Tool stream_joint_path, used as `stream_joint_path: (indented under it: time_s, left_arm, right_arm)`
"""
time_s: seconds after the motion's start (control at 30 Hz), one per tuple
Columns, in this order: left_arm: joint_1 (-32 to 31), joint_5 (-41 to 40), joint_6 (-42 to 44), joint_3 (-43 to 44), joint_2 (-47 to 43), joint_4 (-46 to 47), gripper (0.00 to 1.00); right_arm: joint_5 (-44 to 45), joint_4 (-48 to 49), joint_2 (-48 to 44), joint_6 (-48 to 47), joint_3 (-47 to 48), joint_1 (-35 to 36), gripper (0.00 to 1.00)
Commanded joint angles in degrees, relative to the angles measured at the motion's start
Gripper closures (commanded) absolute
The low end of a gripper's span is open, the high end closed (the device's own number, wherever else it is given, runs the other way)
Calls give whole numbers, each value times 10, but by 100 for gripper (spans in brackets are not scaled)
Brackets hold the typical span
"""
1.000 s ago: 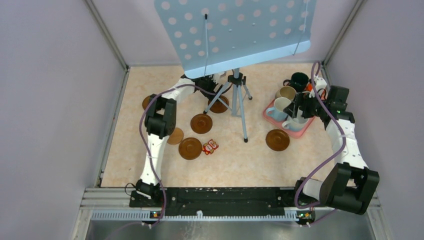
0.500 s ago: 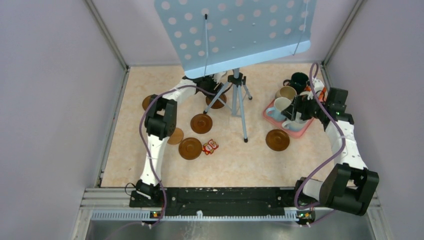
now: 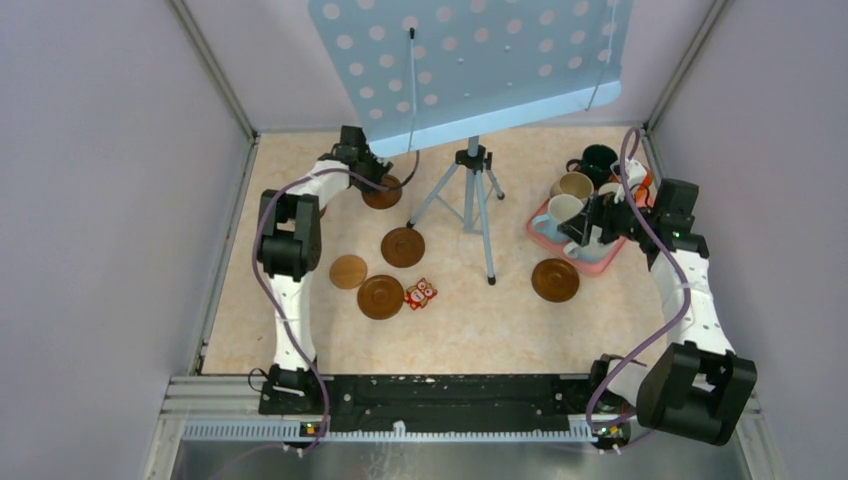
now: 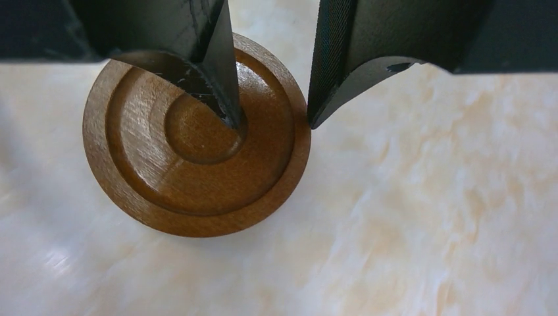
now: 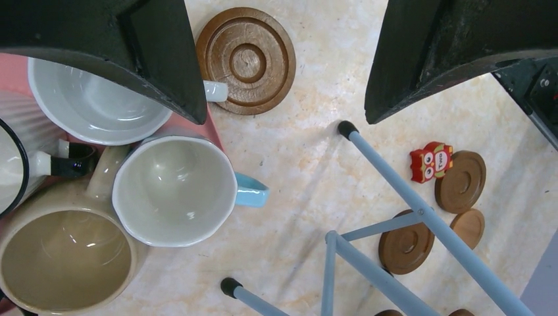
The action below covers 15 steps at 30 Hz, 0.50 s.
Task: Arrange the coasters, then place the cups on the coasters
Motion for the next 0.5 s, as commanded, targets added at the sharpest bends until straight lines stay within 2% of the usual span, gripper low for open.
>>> stream_joint_path:
  time_s: [0.0, 0.27, 0.47]
  left_arm:
    - [40, -42, 27, -75, -15, -90, 52]
    - [72, -30, 37, -164, -74, -83, 54]
    - [83, -8, 41, -197, -97, -82, 54]
  right_arm:
    - [-26, 19, 1, -7, 2, 6, 12]
    - [-24, 23, 1, -1, -1, 17, 15]
    - [-18, 23, 2, 3, -1, 30, 17]
